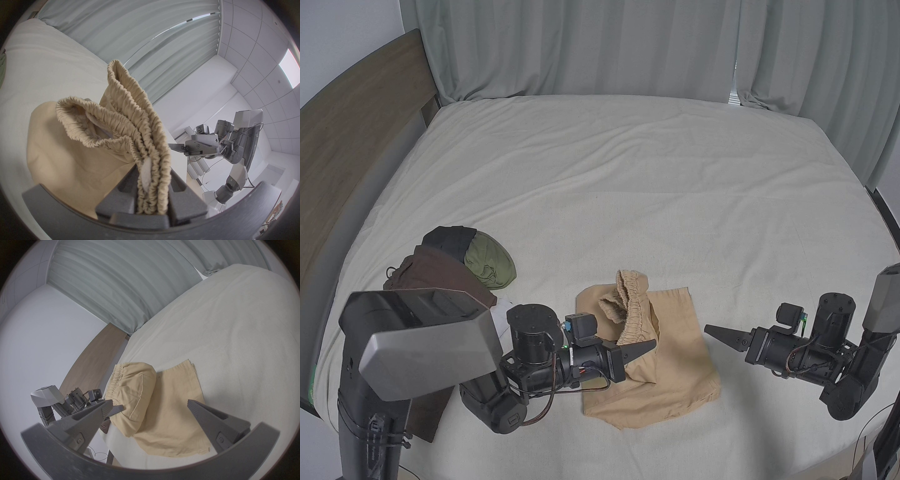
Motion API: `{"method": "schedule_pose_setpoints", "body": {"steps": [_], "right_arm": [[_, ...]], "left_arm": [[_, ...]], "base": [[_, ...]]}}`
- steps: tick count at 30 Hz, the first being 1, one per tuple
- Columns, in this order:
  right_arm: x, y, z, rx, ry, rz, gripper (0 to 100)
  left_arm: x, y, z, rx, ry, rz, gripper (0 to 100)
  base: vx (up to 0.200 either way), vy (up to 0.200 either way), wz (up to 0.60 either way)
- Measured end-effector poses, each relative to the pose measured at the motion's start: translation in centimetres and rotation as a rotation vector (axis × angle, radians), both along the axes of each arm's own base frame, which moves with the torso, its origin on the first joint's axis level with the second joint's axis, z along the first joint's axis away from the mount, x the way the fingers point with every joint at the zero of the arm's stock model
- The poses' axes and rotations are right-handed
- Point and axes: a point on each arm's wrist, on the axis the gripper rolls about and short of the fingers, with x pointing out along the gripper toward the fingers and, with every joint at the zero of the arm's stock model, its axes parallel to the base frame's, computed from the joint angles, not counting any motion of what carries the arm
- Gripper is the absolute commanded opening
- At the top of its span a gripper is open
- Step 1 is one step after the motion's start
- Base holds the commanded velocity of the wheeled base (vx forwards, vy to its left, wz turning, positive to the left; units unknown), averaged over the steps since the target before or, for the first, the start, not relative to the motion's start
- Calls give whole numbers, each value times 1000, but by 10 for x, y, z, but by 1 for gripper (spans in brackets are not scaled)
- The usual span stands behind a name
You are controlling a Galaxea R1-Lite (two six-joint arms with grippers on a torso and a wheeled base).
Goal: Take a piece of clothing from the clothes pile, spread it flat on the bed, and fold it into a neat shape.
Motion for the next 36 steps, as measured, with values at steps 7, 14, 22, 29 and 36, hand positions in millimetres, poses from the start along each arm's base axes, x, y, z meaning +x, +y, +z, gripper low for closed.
{"method": "schedule_pose_setpoints", "body": {"steps": [7,14,22,29,36], "right_arm": [[1,0,1,2,-4,-1,100],[2,0,1,2,-5,-1,100],[1,1,0,2,-5,1,100],[1,1,0,1,-4,3,100],[1,2,-1,0,1,4,100]], "left_arm": [[3,-6,-9,4,4,-3,0],[3,-10,-18,11,13,-11,0],[6,-14,-24,12,9,0,100],[9,-17,-27,5,-1,7,100],[11,-17,-25,-11,-27,30,100]], "base": [[0,0,0],[0,0,0],[0,0,0],[0,0,0],[0,0,0]]}}
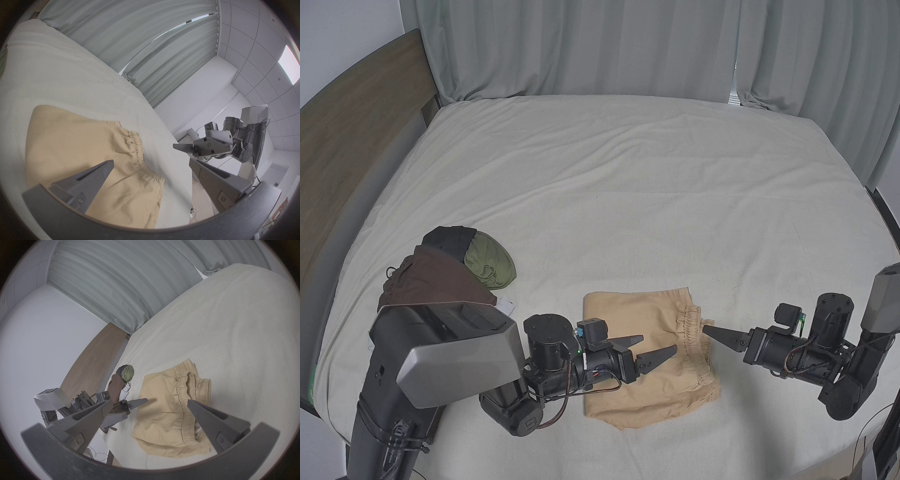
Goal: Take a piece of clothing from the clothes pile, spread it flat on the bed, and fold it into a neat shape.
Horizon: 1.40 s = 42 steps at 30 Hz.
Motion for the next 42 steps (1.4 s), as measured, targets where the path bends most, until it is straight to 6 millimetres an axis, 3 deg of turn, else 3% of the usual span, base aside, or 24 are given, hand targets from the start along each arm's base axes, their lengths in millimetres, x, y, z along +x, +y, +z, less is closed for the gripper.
{"method": "schedule_pose_setpoints", "body": {"steps": [7,17,33,42], "right_arm": [[0,1,-3,-5,8,6,100],[-1,2,-7,-13,26,11,100],[-4,2,-18,-31,74,13,100],[-7,3,-22,-38,95,22,100]], "left_arm": [[3,6,6,-19,-29,40,100],[2,38,25,-10,-31,105,100],[-4,117,66,13,-87,201,100],[-16,168,75,91,-157,259,100]], "base": [[0,0,0],[0,0,0],[0,0,0],[0,0,0]]}}
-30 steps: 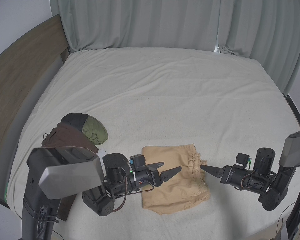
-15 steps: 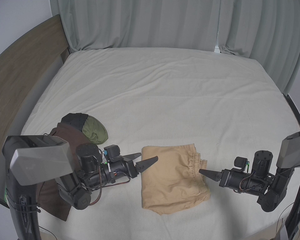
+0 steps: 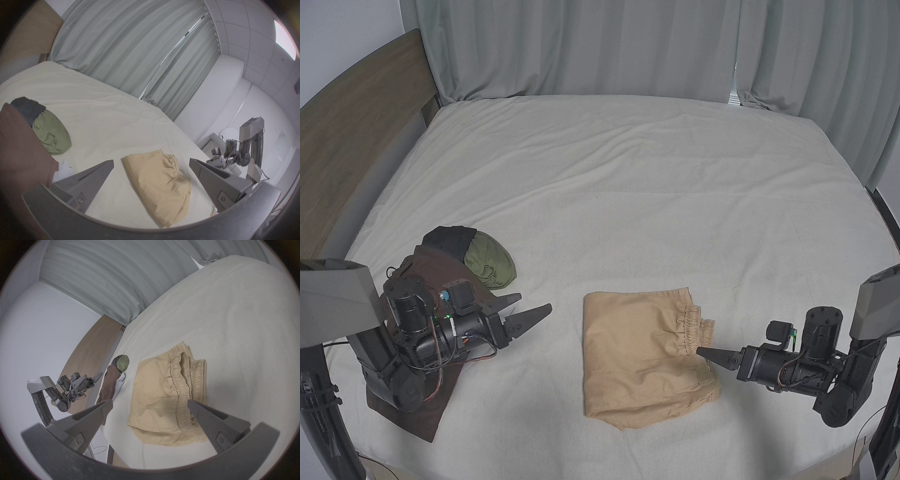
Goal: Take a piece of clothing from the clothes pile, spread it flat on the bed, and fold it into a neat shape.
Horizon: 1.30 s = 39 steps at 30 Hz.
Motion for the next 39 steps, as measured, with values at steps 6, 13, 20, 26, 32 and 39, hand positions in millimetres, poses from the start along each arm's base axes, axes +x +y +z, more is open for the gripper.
{"method": "schedule_pose_setpoints", "body": {"steps": [6,13,20,26,32,39], "right_arm": [[-2,0,-2,-4,10,2,100],[-2,-1,-5,-11,22,1,100],[-1,-2,-15,-57,28,11,100],[-3,-4,-25,-76,65,12,100],[-2,-4,-36,-92,104,11,100],[2,-4,-51,-109,144,6,100]], "left_arm": [[-11,24,0,56,-27,16,100],[-20,45,-4,135,-65,41,100],[-25,56,-8,233,-147,10,100],[-27,64,-15,280,-171,-8,100],[-26,66,-19,298,-181,-13,100],[-26,69,-20,301,-179,-5,100]], "base": [[0,0,0],[0,0,0],[0,0,0],[0,0,0],[0,0,0],[0,0,0]]}}
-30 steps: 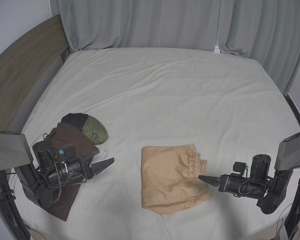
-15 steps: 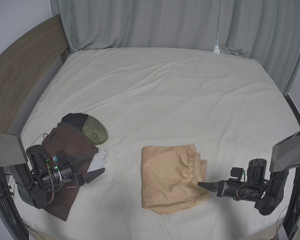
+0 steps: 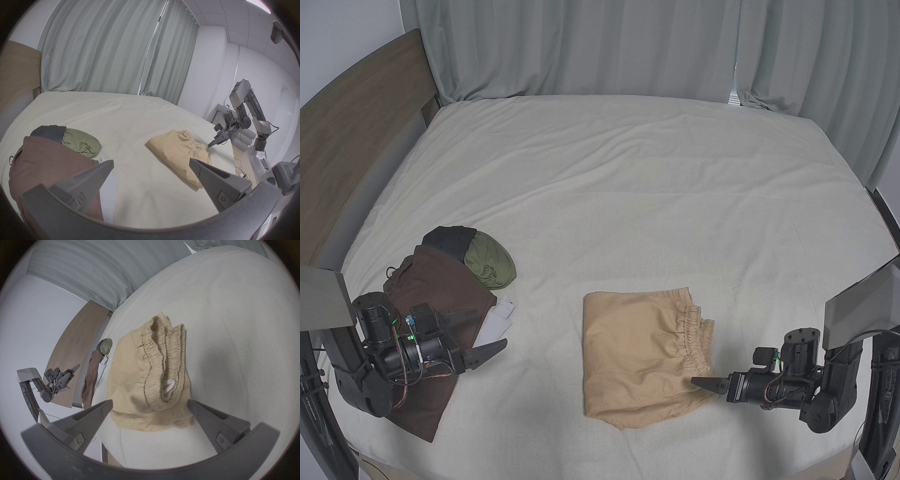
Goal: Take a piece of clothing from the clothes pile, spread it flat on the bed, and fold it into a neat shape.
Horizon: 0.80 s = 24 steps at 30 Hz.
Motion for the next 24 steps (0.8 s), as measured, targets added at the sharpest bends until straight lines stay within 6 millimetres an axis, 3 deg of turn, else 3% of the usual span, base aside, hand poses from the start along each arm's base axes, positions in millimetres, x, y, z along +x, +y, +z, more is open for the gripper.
{"method": "schedule_pose_setpoints", "body": {"steps": [15,24], "right_arm": [[12,-5,-21,-11,37,-32,100],[12,6,-26,30,82,-31,100]], "left_arm": [[-1,-1,-2,-1,9,-3,100],[-1,-2,-3,-1,16,-7,100]], "base": [[0,0,0],[0,0,0]]}}
